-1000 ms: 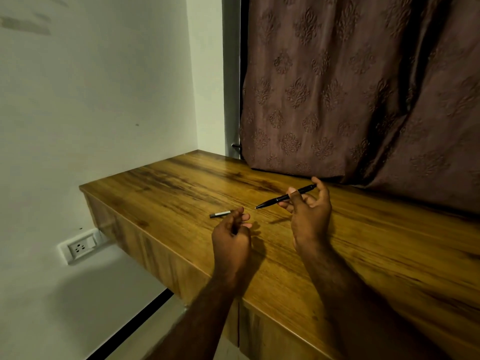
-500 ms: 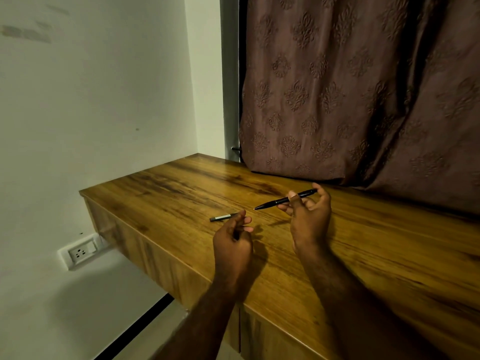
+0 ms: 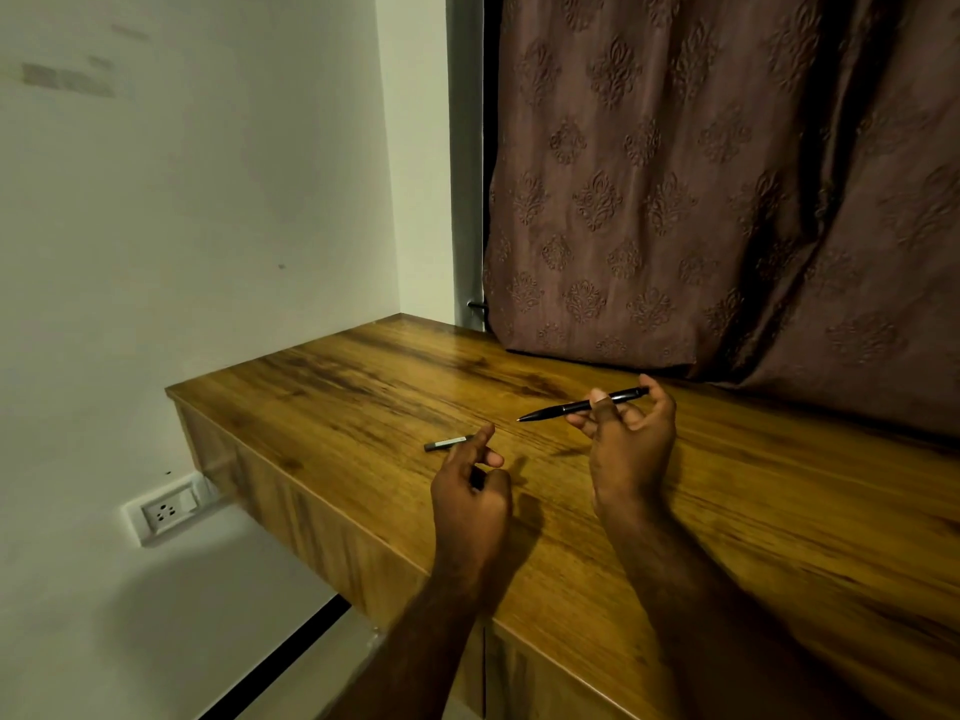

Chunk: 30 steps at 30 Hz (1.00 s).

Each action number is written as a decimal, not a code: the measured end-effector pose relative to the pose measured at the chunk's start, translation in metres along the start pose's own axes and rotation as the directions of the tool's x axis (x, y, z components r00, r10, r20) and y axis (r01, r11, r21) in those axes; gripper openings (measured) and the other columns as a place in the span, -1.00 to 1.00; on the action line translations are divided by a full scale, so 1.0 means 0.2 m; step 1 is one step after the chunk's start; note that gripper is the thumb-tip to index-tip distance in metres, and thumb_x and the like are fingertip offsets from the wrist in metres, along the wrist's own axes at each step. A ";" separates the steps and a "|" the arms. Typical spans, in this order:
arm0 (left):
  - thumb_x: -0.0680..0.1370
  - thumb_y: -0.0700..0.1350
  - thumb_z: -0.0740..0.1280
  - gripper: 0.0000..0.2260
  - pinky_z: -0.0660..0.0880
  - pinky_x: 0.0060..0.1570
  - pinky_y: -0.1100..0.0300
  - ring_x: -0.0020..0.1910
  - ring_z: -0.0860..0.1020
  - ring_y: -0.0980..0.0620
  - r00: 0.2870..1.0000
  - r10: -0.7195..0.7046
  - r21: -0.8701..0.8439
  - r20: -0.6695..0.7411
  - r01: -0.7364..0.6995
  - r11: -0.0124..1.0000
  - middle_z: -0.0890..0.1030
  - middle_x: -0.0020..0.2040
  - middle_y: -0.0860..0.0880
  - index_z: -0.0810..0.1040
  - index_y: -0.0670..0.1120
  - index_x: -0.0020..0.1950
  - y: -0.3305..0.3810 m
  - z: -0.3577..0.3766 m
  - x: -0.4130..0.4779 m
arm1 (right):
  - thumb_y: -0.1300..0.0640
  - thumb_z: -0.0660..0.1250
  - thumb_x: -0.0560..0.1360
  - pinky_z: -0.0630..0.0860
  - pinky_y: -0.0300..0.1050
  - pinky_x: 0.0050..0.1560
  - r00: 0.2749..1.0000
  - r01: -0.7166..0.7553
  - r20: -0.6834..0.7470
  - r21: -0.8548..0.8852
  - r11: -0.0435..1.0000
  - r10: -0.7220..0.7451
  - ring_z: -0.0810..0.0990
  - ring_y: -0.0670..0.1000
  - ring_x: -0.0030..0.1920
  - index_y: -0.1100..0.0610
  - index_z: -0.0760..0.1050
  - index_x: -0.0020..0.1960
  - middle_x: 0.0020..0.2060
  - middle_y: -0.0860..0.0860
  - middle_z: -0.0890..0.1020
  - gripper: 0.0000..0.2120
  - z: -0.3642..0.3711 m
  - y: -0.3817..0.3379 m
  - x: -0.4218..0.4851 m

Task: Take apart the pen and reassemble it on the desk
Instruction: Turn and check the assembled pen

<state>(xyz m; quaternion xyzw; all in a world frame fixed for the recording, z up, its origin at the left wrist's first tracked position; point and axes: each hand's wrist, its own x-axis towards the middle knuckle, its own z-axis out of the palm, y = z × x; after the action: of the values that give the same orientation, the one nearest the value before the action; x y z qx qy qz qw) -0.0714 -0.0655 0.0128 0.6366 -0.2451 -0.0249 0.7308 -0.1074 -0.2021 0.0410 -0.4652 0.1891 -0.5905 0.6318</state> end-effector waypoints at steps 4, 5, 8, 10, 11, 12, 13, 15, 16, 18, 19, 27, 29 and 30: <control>0.53 -0.42 0.22 -0.55 0.52 -0.33 0.35 -0.33 0.52 0.30 1.000 0.027 -0.001 0.006 -0.027 1.000 0.54 -0.09 -0.06 0.49 -0.04 0.32 0.00 0.00 0.00 | 0.34 0.33 0.51 0.63 -0.20 -0.29 1.000 0.008 0.006 -0.026 1.000 -0.008 0.68 -0.07 -0.37 0.09 0.26 0.36 -0.15 0.06 0.63 -0.50 0.00 -0.01 -0.01; 0.52 -0.42 0.22 -0.55 0.49 -0.36 0.39 -0.34 0.51 0.30 0.999 0.032 0.001 0.008 -0.032 0.999 0.54 -0.09 -0.06 0.49 -0.03 0.32 0.00 0.00 0.00 | 0.34 0.33 0.51 0.62 -0.21 -0.29 1.000 0.011 0.008 -0.030 1.000 -0.010 0.68 -0.06 -0.37 0.09 0.25 0.37 -0.15 0.07 0.63 -0.50 0.01 -0.01 -0.02; 0.51 -0.42 0.23 -0.54 0.40 -0.44 0.42 -0.40 0.46 0.28 0.999 0.036 -0.006 0.013 -0.035 0.999 0.54 -0.09 -0.06 0.51 -0.02 0.31 -0.01 0.00 0.00 | 0.34 0.33 0.51 0.60 -0.24 -0.31 1.000 0.013 0.006 -0.036 0.999 -0.012 0.67 -0.04 -0.39 0.09 0.26 0.35 -0.15 0.11 0.63 -0.52 0.02 -0.02 -0.03; 0.51 -0.42 0.24 -0.54 0.38 -0.47 0.41 -0.43 0.43 0.24 1.000 0.023 -0.012 0.015 -0.023 1.000 0.55 -0.08 -0.06 0.52 -0.01 0.31 -0.01 0.00 0.00 | 0.34 0.32 0.51 0.60 -0.25 -0.32 1.000 0.012 0.003 -0.036 0.999 -0.012 0.67 -0.05 -0.40 0.08 0.26 0.34 -0.15 0.11 0.62 -0.53 0.02 -0.02 -0.03; 0.51 -0.42 0.24 -0.54 0.37 -0.48 0.40 -0.44 0.42 0.22 1.000 0.022 -0.011 0.015 -0.022 1.000 0.55 -0.08 -0.06 0.52 -0.01 0.31 -0.02 0.00 0.00 | 0.34 0.32 0.52 0.61 -0.24 -0.32 1.000 0.014 0.001 -0.036 0.999 -0.013 0.67 -0.06 -0.40 0.08 0.26 0.34 -0.16 0.11 0.62 -0.53 0.02 -0.02 -0.03; 0.51 -0.42 0.24 -0.54 0.37 -0.49 0.39 -0.45 0.41 0.21 1.000 0.025 -0.008 0.013 -0.025 1.000 0.56 -0.07 -0.06 0.53 -0.01 0.31 -0.02 0.00 0.00 | 0.34 0.32 0.52 0.61 -0.23 -0.31 1.000 0.016 0.001 -0.039 0.999 -0.016 0.67 -0.06 -0.40 0.08 0.26 0.34 -0.16 0.10 0.62 -0.53 0.02 -0.03 -0.04; 0.51 -0.42 0.24 -0.54 0.36 -0.50 0.39 -0.45 0.40 0.21 0.999 0.030 -0.003 0.011 -0.030 1.000 0.56 -0.07 -0.06 0.53 -0.01 0.31 -0.02 0.00 0.00 | 0.34 0.32 0.52 0.62 -0.22 -0.30 1.000 0.017 0.002 -0.044 0.999 -0.017 0.67 -0.06 -0.40 0.07 0.25 0.34 -0.15 0.09 0.62 -0.53 0.02 -0.03 -0.04; 0.51 -0.42 0.24 -0.54 0.34 -0.51 0.41 -0.47 0.41 0.23 0.999 0.046 0.009 0.007 -0.046 0.999 0.56 -0.07 -0.06 0.53 -0.01 0.30 -0.02 0.00 0.00 | 0.34 0.31 0.52 0.63 -0.20 -0.28 1.000 0.016 0.004 -0.051 0.999 -0.016 0.67 -0.06 -0.39 0.07 0.25 0.35 -0.15 0.08 0.63 -0.52 0.02 -0.03 -0.04; 0.50 -0.42 0.24 -0.54 0.34 -0.51 0.42 -0.48 0.42 0.24 0.999 0.054 0.011 0.005 -0.054 0.998 0.55 -0.08 -0.06 0.53 -0.01 0.29 -0.02 0.00 0.00 | 0.34 0.32 0.52 0.63 -0.19 -0.27 1.000 0.016 0.006 -0.056 0.998 -0.015 0.67 -0.05 -0.39 0.06 0.25 0.35 -0.15 0.08 0.63 -0.52 0.02 -0.03 -0.04; 0.50 -0.43 0.24 -0.54 0.33 -0.51 0.42 -0.48 0.42 0.26 0.998 0.063 0.017 0.005 -0.063 0.998 0.55 -0.09 -0.07 0.53 -0.02 0.30 -0.02 0.00 0.01 | 0.33 0.32 0.52 0.63 -0.17 -0.26 1.000 0.014 0.009 -0.067 0.998 -0.014 0.68 -0.04 -0.38 0.03 0.26 0.34 -0.14 0.09 0.63 -0.52 0.02 -0.03 -0.04; 0.50 -0.43 0.24 -0.54 0.32 -0.52 0.42 -0.48 0.42 0.26 0.998 0.066 0.020 0.006 -0.066 0.998 0.55 -0.09 -0.07 0.53 -0.02 0.30 -0.02 0.00 0.01 | 0.33 0.32 0.52 0.64 -0.17 -0.26 1.000 0.016 0.012 -0.068 0.998 -0.016 0.68 -0.04 -0.37 0.02 0.26 0.33 -0.14 0.09 0.63 -0.53 0.02 -0.02 -0.04; 0.50 -0.42 0.24 -0.53 0.34 -0.51 0.39 -0.49 0.41 0.23 0.998 0.059 -0.010 0.007 -0.059 0.998 0.55 -0.08 -0.09 0.53 0.01 0.29 -0.03 0.00 0.01 | 0.32 0.33 0.52 0.62 -0.19 -0.30 0.999 0.031 0.022 -0.072 0.997 -0.029 0.67 -0.04 -0.39 0.01 0.27 0.30 -0.14 0.13 0.62 -0.54 0.02 -0.02 -0.04; 0.50 -0.42 0.24 -0.54 0.33 -0.51 0.39 -0.48 0.39 0.22 0.998 0.058 -0.010 0.007 -0.058 0.998 0.55 -0.08 -0.09 0.53 0.00 0.29 -0.03 0.00 0.01 | 0.33 0.33 0.51 0.62 -0.21 -0.32 0.999 0.037 0.024 -0.070 0.997 -0.035 0.67 -0.04 -0.41 0.01 0.27 0.29 -0.16 0.13 0.62 -0.54 0.02 -0.02 -0.04; 0.50 -0.42 0.24 -0.54 0.33 -0.51 0.39 -0.48 0.38 0.22 0.998 0.058 -0.008 0.007 -0.058 0.998 0.55 -0.09 -0.09 0.53 0.00 0.29 -0.03 0.00 0.01 | 0.33 0.33 0.51 0.61 -0.21 -0.33 0.999 0.039 0.024 -0.070 0.997 -0.037 0.67 -0.05 -0.41 0.00 0.27 0.29 -0.17 0.13 0.62 -0.54 0.02 -0.02 -0.04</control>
<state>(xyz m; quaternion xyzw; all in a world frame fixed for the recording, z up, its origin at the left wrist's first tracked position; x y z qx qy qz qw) -0.0680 -0.0683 0.0081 0.6264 -0.2658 -0.0071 0.7328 -0.1085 -0.1918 0.0434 -0.4972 0.1937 -0.5902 0.6058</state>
